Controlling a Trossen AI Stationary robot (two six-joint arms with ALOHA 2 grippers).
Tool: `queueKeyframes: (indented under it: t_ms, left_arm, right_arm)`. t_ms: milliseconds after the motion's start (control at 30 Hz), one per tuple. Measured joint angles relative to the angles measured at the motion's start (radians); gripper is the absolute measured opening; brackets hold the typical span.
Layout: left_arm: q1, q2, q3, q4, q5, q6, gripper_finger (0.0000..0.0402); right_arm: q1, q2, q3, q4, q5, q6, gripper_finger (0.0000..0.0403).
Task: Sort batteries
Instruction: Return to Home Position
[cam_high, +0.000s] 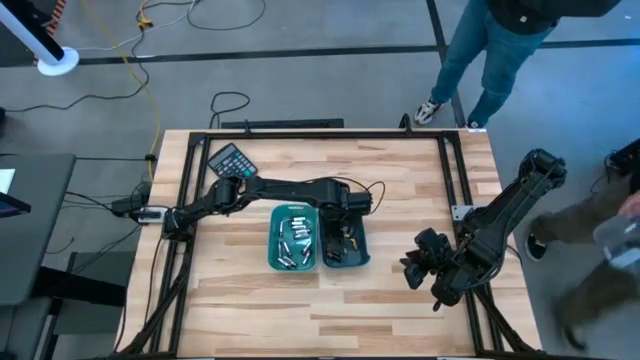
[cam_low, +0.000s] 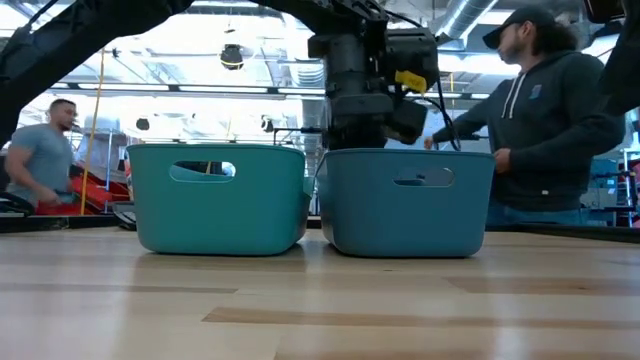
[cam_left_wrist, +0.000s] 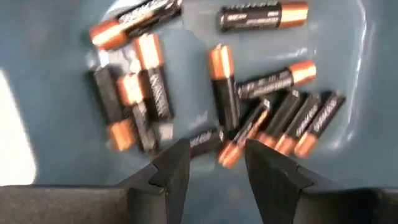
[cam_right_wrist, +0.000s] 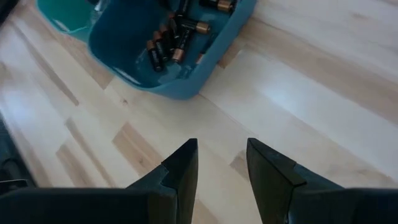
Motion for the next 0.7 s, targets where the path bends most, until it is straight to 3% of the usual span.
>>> queueKeyframes:
  t_ms: [133, 333, 433, 533, 700]
  left_arm:
    - [0.010, -0.002, 0.087, -0.146, -0.040, 0.005, 0.0147]
    - [0.018, -0.031, 0.235, -0.389, -0.112, 0.001, 0.0147]
    - [0.017, -0.116, 0.176, -0.391, -0.102, 0.044, 0.0147]
    - [0.016, -0.227, 0.092, -0.299, -0.052, 0.055, 0.0147]
    - [0.005, -0.527, -0.286, 0.083, 0.049, 0.074, 0.0147]
  right_arm:
    - [0.000, 0.000, 0.000, -0.038, -0.006, -0.001, 0.0152]
    - [0.000, -0.011, 0.000, -0.077, -0.099, -0.002, 0.0152]
    - [0.000, -0.017, 0.000, -0.080, -0.099, -0.025, 0.0152]
    - [-0.001, -0.013, -0.001, -0.060, -0.099, -0.168, 0.0152]
    - [-0.039, -0.011, -0.026, 0.035, -0.096, -0.356, 0.0152]
